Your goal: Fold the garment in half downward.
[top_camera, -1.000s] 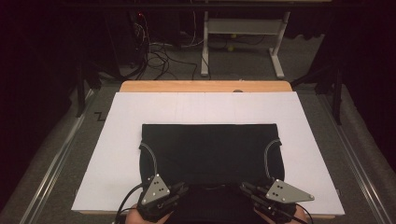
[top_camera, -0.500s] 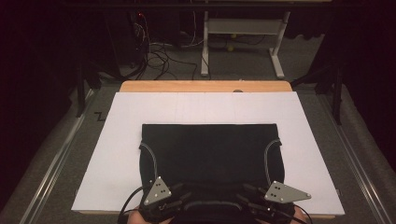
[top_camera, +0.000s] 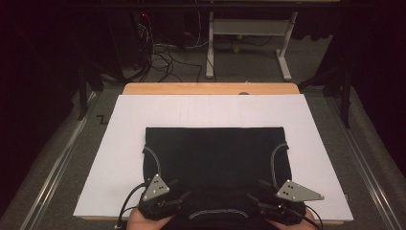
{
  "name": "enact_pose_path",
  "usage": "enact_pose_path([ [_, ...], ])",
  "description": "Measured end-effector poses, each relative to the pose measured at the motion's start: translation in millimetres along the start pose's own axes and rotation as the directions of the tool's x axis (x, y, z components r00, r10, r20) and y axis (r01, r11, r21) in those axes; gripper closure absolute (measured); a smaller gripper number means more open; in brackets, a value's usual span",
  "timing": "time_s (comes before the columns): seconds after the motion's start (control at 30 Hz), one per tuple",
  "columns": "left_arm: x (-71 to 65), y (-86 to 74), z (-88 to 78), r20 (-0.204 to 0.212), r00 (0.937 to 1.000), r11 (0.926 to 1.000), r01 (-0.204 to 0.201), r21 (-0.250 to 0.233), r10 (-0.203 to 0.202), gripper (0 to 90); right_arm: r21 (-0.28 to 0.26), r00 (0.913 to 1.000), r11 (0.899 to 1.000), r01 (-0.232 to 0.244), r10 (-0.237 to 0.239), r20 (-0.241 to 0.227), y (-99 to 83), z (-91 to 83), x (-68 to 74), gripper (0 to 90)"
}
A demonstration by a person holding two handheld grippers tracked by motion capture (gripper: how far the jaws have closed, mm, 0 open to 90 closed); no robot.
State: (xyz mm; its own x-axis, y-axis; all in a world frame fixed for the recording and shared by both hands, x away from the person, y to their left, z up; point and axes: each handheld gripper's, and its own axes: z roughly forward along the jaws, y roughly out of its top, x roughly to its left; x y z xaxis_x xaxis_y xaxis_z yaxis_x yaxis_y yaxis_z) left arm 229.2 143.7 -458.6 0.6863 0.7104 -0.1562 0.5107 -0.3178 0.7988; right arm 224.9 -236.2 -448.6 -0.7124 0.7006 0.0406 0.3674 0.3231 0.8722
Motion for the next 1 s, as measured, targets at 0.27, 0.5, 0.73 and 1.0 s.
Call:
enact_pose_path([
  [0.27, 22.2, 0.5, -6.4, -0.026, 0.9997, 0.9994, 0.003, -0.034, -0.004, 34.6, -0.012, 0.9966, 0.998, -0.055, 0.056, 0.06, -1.9, -0.4, -12.7, 21.8],
  [0.5, 44.9, 1.4, -15.0, -0.057, 0.9974, 0.9971, 0.039, -0.065, -0.043, 23.1, -0.028, 0.9884, 0.994, -0.109, 0.112, 0.103, -2.0, -0.2, -24.9, 11.6],
  [0.73, 65.7, 0.7, -19.7, -0.115, 0.991, 0.9962, 0.062, -0.061, -0.069, 5.3, -0.013, 0.985, 0.994, -0.11, 0.11, 0.133, -1.8, 1.2, -30.2, 0.2],
  [1.0, 82.0, 0.2, -23.5, -0.134, 0.9863, 0.9922, 0.085, -0.092, -0.097, 0.0, -0.036, 0.9869, 0.996, -0.08, 0.084, 0.138, 5.9, 5.1, -29.7, 0.2],
])
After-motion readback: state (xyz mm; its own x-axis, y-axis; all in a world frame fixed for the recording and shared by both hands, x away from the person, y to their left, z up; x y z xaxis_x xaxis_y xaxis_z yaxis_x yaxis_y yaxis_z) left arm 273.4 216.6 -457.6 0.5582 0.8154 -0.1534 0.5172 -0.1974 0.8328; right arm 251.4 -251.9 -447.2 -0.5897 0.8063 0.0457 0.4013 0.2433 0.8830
